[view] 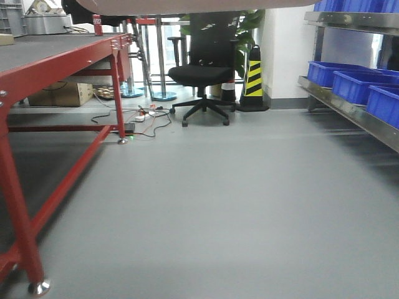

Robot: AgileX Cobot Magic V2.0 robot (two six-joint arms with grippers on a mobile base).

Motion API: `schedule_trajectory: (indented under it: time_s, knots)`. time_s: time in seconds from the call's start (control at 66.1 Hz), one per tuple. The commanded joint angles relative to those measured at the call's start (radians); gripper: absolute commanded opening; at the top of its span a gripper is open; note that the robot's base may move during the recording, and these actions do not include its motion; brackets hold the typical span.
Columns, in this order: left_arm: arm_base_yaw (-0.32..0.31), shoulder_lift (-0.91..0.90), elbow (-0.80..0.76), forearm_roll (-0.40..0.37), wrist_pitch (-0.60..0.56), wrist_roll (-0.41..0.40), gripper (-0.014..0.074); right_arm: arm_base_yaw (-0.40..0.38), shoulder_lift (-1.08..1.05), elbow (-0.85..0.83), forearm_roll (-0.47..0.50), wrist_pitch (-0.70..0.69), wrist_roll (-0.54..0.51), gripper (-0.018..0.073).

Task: Grab white bin and place on right shelf
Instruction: 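Carry the bin with both grippers while driving to the steel shelf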

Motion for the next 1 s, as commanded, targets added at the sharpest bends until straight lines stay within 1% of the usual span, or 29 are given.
schedule_trajectory:
  time_s: [0.0, 0.983]
  knots:
    - [-0.030, -0.031, -0.032, -0.110, 0.149, 0.020, -0.0118, 0.026, -0.038, -0.038, 0.216, 0.213, -0.014, 0.0069]
    - [-0.030, -0.031, -0.032, -0.110, 0.149, 0.020, -0.0118, 0.026, -0.037, -0.038, 0.214, 0.200, -0.014, 0.0069]
